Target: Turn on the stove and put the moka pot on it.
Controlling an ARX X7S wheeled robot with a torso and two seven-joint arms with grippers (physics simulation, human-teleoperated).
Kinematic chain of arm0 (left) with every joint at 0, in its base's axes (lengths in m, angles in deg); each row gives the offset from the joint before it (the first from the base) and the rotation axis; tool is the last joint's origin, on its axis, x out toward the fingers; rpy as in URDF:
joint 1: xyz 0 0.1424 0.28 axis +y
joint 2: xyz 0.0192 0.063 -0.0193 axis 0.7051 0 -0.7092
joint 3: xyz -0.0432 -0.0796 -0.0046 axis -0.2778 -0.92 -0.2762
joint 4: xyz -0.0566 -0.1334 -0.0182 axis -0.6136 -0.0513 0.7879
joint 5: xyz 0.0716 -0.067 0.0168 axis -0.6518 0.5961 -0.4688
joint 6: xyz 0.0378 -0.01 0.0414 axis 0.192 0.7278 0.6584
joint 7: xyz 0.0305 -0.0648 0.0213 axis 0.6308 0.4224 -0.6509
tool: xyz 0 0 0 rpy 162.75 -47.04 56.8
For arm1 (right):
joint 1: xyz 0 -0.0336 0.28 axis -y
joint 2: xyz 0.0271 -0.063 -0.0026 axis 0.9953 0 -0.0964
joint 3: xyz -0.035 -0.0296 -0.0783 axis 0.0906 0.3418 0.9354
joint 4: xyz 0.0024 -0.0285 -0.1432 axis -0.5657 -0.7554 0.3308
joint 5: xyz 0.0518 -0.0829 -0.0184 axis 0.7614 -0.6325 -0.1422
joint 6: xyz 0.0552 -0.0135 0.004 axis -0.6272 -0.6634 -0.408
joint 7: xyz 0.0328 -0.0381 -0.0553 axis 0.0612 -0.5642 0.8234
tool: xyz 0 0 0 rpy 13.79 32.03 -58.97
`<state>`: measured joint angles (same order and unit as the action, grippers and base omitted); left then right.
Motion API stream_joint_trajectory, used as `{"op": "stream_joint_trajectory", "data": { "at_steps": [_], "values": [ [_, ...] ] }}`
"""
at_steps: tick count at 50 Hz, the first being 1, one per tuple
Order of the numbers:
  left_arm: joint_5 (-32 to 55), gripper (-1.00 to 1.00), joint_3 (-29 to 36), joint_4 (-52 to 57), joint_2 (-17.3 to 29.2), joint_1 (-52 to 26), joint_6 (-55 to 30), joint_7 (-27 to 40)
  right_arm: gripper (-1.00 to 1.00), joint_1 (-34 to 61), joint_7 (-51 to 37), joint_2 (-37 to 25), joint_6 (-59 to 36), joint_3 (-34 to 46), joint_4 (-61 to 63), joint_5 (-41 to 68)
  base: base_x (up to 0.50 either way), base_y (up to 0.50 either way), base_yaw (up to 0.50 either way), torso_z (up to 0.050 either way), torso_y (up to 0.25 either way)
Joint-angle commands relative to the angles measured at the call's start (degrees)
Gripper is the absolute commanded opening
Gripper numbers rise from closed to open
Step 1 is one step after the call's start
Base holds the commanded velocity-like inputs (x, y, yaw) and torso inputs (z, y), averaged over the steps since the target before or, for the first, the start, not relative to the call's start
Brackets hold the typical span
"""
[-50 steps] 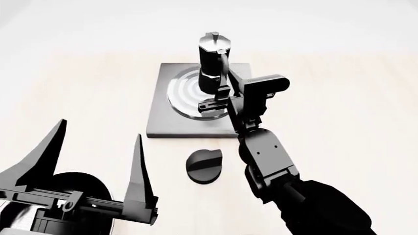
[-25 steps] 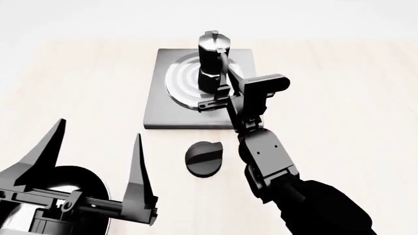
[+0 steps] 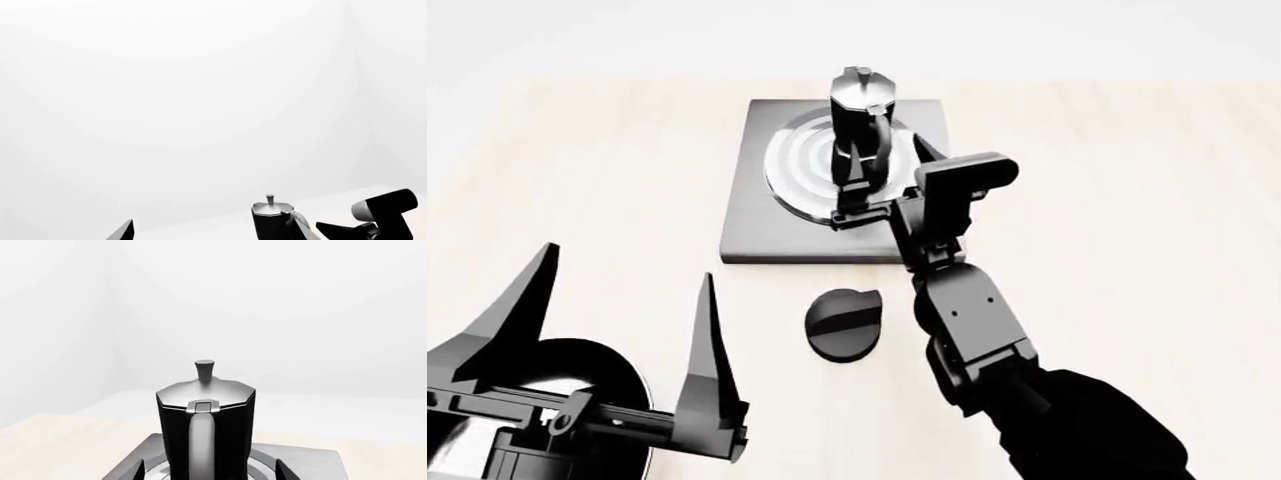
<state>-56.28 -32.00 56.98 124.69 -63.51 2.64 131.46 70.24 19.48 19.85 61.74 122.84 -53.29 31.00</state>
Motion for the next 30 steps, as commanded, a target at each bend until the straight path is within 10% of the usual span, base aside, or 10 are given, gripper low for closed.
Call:
{"op": "stream_joint_trajectory", "data": {
  "at_steps": [1, 30],
  "values": [
    [0.01, 1.0, -0.17, -0.14, 0.05, 0.19, 0.42, -0.05, 1.0, -0.15, 0.23, 0.13, -0.65, 0.1, 0.1, 0.49, 0.0, 0.0, 0.0, 0.0, 0.0],
    [2.05, 1.0, -2.16, 1.6, 1.31, -1.62, -2.17, -0.08, 1.0, 2.72, 2.11, 0.12, 5.21, 0.05, 2.74, 2.65, 0.0, 0.0, 0.0, 0.0, 0.0]
  ]
}}
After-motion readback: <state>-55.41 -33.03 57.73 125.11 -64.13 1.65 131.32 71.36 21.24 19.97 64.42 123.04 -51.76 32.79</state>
